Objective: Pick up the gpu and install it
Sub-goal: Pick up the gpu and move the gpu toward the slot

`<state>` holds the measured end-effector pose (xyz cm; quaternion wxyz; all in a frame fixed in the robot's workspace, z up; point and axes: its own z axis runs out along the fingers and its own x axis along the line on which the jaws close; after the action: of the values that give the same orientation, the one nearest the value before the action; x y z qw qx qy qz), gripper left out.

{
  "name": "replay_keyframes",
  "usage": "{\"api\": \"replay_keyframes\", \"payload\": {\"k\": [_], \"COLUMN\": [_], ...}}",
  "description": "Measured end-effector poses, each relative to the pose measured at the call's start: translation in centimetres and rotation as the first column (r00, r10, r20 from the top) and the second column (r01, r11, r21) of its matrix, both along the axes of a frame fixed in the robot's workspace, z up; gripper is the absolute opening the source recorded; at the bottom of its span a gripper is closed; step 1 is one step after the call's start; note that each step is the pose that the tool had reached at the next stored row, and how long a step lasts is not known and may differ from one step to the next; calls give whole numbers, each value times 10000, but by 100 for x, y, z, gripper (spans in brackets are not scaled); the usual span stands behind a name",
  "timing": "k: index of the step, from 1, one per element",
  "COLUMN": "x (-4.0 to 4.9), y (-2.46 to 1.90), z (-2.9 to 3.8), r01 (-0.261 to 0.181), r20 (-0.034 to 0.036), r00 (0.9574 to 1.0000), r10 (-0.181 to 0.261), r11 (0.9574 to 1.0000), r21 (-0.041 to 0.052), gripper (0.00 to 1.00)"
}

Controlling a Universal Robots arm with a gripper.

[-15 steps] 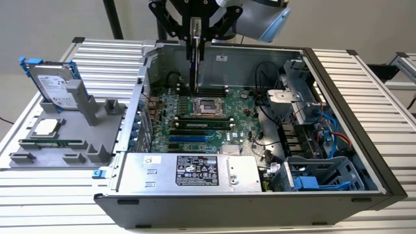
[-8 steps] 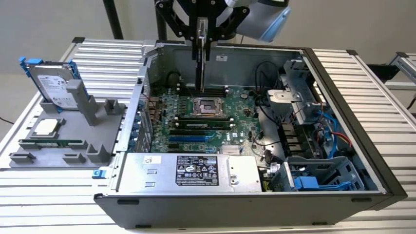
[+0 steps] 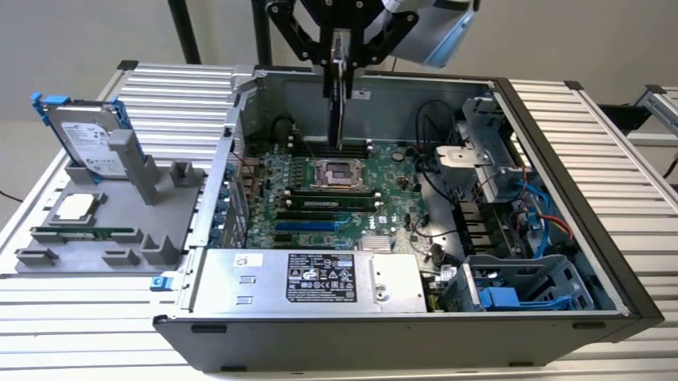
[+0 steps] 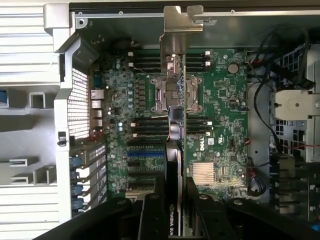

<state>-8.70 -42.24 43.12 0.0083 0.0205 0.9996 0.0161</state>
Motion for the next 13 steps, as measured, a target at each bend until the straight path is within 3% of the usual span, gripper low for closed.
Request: {"api": "replay_keyframes", "payload": {"k": [13], "x": [128], "y": [9], "z": [0], "r01": [0], "r20": [1], "r00": [10000], "r10": [0], "r11": [10000], "r21": [1], "gripper": [0]}}
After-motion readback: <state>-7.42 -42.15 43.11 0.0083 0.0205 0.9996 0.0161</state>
